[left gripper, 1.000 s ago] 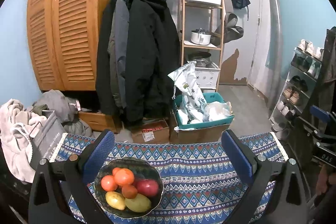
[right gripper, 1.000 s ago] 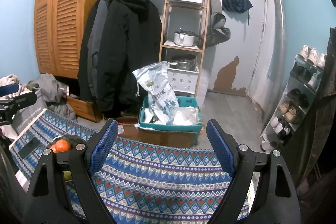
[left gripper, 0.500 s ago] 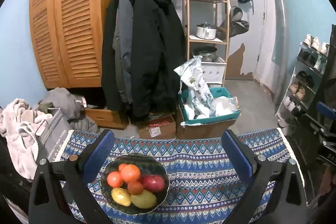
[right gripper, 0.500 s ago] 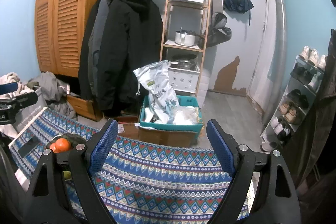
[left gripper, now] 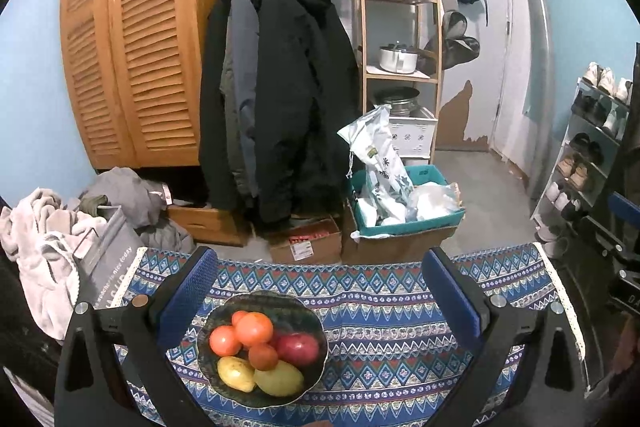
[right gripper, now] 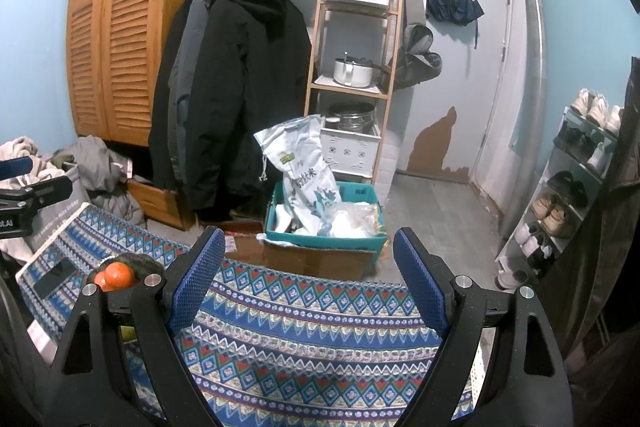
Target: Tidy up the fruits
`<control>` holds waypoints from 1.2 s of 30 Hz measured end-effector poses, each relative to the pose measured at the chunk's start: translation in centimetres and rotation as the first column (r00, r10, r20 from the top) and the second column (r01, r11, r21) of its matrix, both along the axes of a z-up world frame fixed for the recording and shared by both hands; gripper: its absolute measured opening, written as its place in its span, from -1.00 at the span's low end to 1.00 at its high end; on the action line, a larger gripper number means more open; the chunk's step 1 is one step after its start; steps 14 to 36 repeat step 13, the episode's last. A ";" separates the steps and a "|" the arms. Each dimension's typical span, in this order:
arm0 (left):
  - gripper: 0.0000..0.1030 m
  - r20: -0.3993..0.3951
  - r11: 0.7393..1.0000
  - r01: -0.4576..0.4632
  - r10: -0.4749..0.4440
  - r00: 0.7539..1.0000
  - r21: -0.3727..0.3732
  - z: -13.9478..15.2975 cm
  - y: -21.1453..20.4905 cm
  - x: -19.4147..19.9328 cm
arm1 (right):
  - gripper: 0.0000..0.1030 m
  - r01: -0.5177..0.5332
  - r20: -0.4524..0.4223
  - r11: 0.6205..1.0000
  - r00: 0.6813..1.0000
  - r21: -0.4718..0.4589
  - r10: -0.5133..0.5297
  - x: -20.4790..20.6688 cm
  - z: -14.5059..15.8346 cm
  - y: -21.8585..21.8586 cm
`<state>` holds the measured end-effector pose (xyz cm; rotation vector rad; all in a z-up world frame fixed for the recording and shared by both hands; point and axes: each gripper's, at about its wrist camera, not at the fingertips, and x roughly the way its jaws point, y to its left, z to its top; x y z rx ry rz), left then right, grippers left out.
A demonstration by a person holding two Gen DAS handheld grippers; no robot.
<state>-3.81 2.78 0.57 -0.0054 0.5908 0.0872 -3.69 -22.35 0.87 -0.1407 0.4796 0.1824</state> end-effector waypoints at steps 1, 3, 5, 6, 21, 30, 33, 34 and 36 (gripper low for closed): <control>0.99 0.001 1.000 -0.002 0.002 1.000 0.003 0.0 0.0 0.0 | 0.65 0.001 0.000 1.000 1.000 0.000 -0.001 0.0 0.0 0.0; 0.99 0.003 1.000 -0.001 0.001 1.000 0.007 0.0 -0.1 0.0 | 0.65 0.000 -0.001 1.000 1.000 0.001 0.000 0.0 0.0 0.0; 0.99 0.006 1.000 0.003 -0.003 1.000 0.008 0.0 -0.1 0.0 | 0.65 -0.001 -0.001 1.000 1.000 0.001 0.001 0.0 0.0 0.0; 0.99 0.008 1.000 0.004 -0.004 1.000 0.008 0.0 -0.1 -0.1 | 0.65 -0.001 0.000 1.000 1.000 0.000 0.001 0.0 0.0 0.0; 0.99 0.005 1.000 0.013 -0.013 1.000 0.006 -0.1 -0.1 -0.1 | 0.65 -0.003 -0.001 1.000 1.000 -0.002 0.003 0.0 -0.1 -0.2; 0.99 0.005 1.000 0.013 -0.013 1.000 0.006 -0.1 -0.1 -0.1 | 0.65 -0.003 -0.001 1.000 1.000 -0.002 0.003 0.0 -0.1 -0.2; 0.99 0.005 1.000 0.013 -0.013 1.000 0.006 -0.1 -0.1 -0.1 | 0.65 -0.003 -0.001 1.000 1.000 -0.002 0.003 0.0 -0.1 -0.2; 0.99 0.005 1.000 0.013 -0.013 1.000 0.006 -0.1 -0.1 -0.1 | 0.65 -0.003 -0.001 1.000 1.000 -0.002 0.003 0.0 -0.1 -0.2; 0.99 0.005 1.000 0.013 -0.013 1.000 0.006 -0.1 -0.1 -0.1 | 0.65 -0.003 -0.001 1.000 1.000 -0.002 0.003 0.0 -0.1 -0.2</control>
